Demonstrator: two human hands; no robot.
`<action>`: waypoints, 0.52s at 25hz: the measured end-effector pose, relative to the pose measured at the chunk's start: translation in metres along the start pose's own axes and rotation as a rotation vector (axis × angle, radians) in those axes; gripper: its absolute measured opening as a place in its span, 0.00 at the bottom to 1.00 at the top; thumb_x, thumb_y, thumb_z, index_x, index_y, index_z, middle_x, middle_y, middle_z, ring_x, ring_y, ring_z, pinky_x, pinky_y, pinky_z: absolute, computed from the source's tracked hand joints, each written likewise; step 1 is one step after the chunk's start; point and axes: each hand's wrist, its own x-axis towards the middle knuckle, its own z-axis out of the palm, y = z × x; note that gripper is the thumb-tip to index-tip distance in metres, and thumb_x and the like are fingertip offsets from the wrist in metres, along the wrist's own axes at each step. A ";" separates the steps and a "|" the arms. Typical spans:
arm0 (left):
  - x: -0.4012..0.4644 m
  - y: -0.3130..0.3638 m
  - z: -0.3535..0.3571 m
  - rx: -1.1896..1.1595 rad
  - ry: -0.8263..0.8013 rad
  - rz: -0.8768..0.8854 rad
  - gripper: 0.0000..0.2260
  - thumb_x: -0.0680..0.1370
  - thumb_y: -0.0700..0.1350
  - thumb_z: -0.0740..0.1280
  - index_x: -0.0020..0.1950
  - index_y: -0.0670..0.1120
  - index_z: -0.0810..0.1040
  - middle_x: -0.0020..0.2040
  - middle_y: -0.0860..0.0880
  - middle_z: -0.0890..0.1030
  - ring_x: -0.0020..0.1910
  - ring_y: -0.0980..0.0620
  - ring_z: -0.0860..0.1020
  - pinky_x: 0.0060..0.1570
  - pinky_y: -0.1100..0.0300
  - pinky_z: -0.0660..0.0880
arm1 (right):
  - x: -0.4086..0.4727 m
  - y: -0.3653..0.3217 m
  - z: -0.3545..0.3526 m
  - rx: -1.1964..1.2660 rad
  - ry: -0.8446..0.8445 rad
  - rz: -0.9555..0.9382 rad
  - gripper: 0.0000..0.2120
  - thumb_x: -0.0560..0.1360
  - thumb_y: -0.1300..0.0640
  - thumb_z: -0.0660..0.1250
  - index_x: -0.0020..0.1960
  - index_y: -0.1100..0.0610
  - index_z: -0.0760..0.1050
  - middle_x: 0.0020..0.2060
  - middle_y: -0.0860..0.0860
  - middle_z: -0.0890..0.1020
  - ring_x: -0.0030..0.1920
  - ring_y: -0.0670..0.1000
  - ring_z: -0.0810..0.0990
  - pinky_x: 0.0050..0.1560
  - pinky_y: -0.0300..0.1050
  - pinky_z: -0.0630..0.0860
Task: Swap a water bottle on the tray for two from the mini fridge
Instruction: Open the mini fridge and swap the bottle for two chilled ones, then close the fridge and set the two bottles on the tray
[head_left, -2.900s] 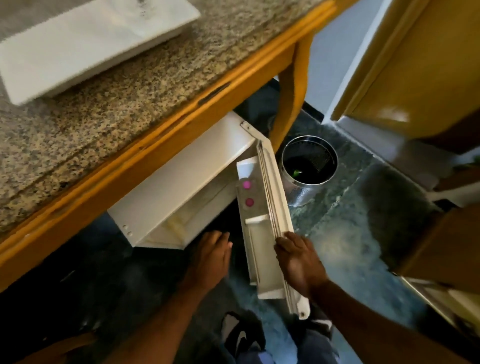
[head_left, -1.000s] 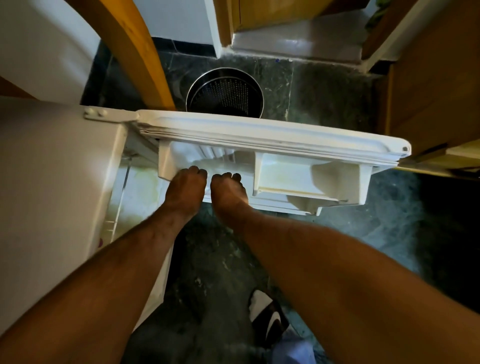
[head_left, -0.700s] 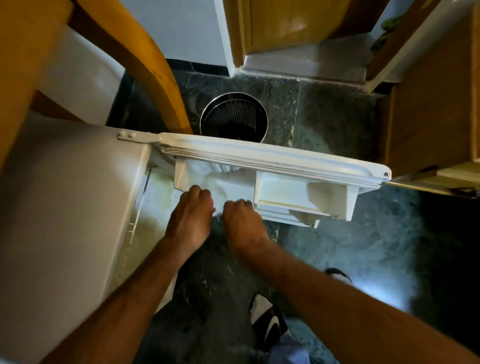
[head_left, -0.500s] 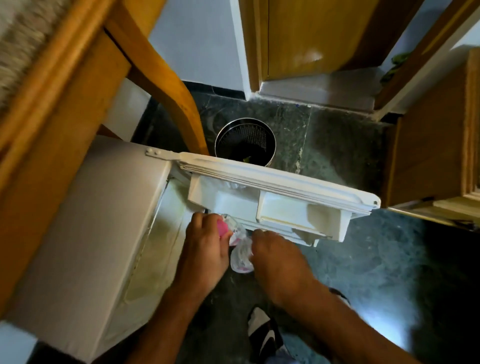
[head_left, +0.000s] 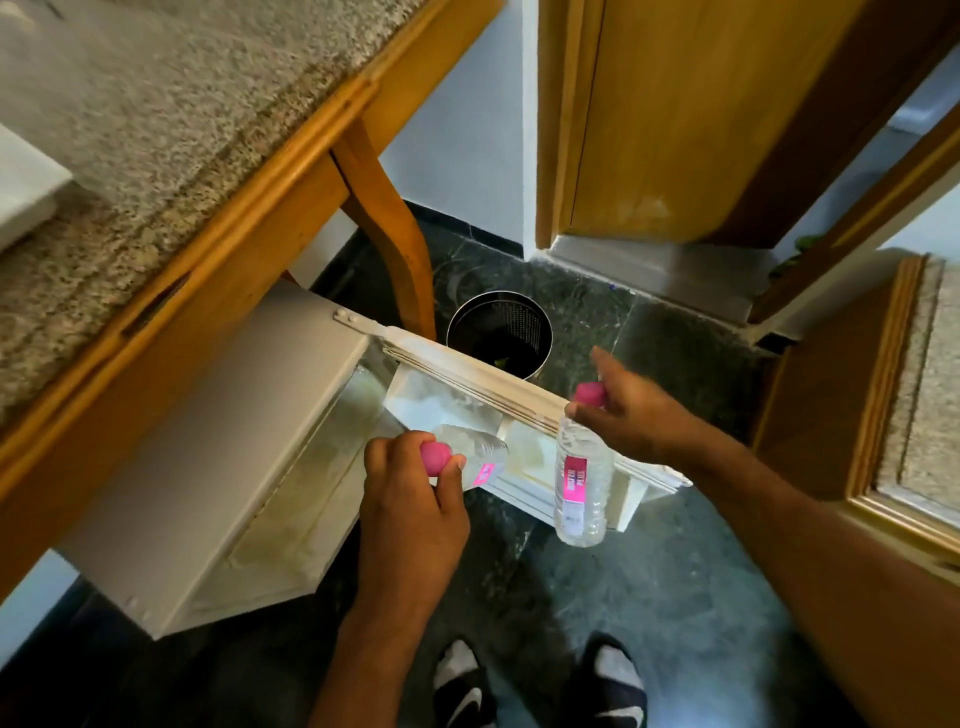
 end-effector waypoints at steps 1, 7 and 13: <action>-0.003 -0.002 0.001 0.009 0.005 -0.018 0.10 0.77 0.48 0.66 0.56 0.47 0.73 0.53 0.51 0.67 0.48 0.53 0.73 0.44 0.60 0.76 | 0.012 0.009 0.005 -0.044 -0.085 0.028 0.31 0.77 0.48 0.66 0.73 0.58 0.59 0.60 0.54 0.76 0.54 0.52 0.75 0.55 0.47 0.73; -0.034 -0.033 -0.005 0.042 -0.004 -0.134 0.09 0.76 0.46 0.68 0.54 0.46 0.74 0.52 0.50 0.69 0.44 0.52 0.74 0.41 0.64 0.70 | 0.031 0.050 0.059 0.055 -0.385 0.144 0.48 0.77 0.51 0.67 0.76 0.58 0.31 0.64 0.62 0.74 0.47 0.51 0.75 0.37 0.37 0.74; -0.062 -0.058 -0.022 0.097 -0.056 -0.313 0.10 0.76 0.45 0.67 0.56 0.47 0.74 0.57 0.47 0.70 0.54 0.46 0.76 0.54 0.54 0.77 | 0.001 0.024 0.080 0.308 -0.551 0.340 0.47 0.70 0.46 0.74 0.76 0.49 0.45 0.51 0.55 0.77 0.44 0.52 0.77 0.50 0.62 0.77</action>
